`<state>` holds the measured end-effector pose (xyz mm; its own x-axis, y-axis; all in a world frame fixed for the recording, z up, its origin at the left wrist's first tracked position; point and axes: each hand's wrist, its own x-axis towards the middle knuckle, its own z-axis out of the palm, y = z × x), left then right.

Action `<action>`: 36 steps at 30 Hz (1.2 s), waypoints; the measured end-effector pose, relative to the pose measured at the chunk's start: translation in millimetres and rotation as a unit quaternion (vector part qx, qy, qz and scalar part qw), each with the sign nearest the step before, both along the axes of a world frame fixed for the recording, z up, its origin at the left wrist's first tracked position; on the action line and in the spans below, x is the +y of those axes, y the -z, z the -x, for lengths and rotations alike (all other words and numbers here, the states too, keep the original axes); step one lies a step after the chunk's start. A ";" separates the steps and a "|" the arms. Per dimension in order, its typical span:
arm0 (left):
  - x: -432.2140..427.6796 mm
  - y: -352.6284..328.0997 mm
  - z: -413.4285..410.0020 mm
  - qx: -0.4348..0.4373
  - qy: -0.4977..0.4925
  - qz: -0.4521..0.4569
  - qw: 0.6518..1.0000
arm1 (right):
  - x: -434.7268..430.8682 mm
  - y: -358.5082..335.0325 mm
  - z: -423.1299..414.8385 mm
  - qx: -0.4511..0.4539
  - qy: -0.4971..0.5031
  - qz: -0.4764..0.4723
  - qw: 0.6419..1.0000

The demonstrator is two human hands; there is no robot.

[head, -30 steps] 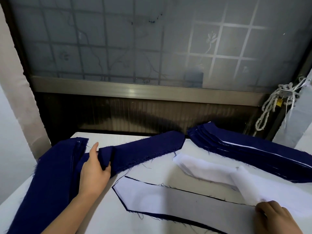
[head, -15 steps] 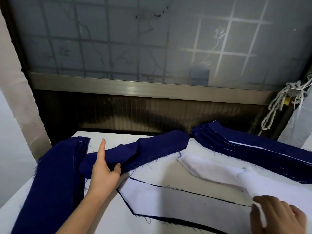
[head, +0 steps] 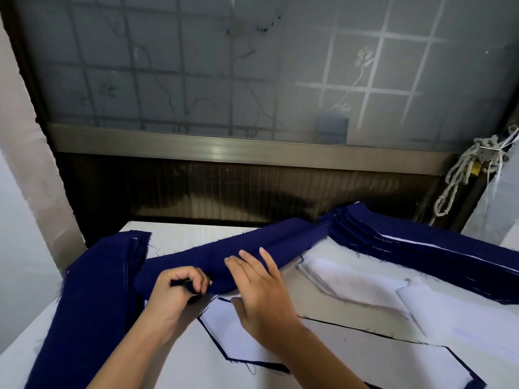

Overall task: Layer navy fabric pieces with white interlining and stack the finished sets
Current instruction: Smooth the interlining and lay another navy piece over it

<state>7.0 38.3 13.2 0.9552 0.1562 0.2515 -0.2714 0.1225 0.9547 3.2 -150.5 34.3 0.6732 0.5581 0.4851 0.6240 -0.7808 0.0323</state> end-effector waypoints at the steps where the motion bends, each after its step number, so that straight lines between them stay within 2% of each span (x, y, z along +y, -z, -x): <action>1: 1.4 -1.5 0.9 0.011 0.012 0.029 0.999 | -0.4 1.0 -5.7 -0.013 0.003 0.012 1.000; 5: 7.9 -9.5 4.0 0.040 0.050 0.128 0.990 | -22.6 0.1 -19.4 -0.063 0.065 0.098 0.991; 9: 15.3 -9.3 2.0 0.053 0.076 0.265 0.960 | -75.5 -1.5 -15.3 -0.082 0.101 0.022 0.991; 12: 19.6 -8.4 0.9 0.044 0.075 0.284 0.955 | -123.0 -5.5 -1.3 -0.088 0.143 -0.042 0.985; 16: 18.4 -6.6 0.2 0.048 0.062 0.217 0.973 | -183.4 -11.1 27.2 -0.122 0.187 -0.084 0.971; 18: 15.4 -4.9 0.3 0.063 0.025 0.179 0.982 | -211.6 -10.4 39.3 -0.127 0.226 -0.085 0.962; 20: 11.9 -4.6 1.1 0.075 -0.032 0.114 0.990 | -235.5 -7.0 50.8 -0.127 0.251 -0.107 0.953; 22: 7.9 -4.6 2.6 0.074 -0.085 0.013 0.994 | -250.8 -1.1 64.1 -0.105 0.273 -0.190 0.937; 23: 6.2 -3.5 3.2 0.071 -0.103 -0.041 0.991 | -255.0 1.6 70.4 -0.073 0.293 -0.261 0.917; 25: 1.7 -0.1 4.8 0.068 -0.117 -0.120 0.984 | -259.1 6.4 80.0 0.006 0.335 -0.406 0.850; 27: -3.2 2.6 7.9 0.074 -0.107 -0.182 0.975 | -262.9 16.3 85.9 0.045 0.353 -0.463 0.812; 30: -7.0 4.2 14.8 0.067 -0.062 -0.299 0.950 | -263.3 22.7 92.4 0.065 0.378 -0.457 0.803; 32: -7.5 4.7 17.5 0.058 -0.045 -0.357 0.931 | -262.1 24.5 94.2 0.079 0.387 -0.422 0.816; 36: -4.3 3.3 18.2 0.047 -0.037 -0.390 0.919 | -257.7 25.5 92.4 0.106 0.411 -0.335 0.841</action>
<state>-11.2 34.0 9.9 0.9723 0.0288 0.2319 -0.1636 -0.6245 0.7637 -89.2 -408.2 8.8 0.8094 -0.4883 0.3261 -0.1987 -0.7504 -0.6304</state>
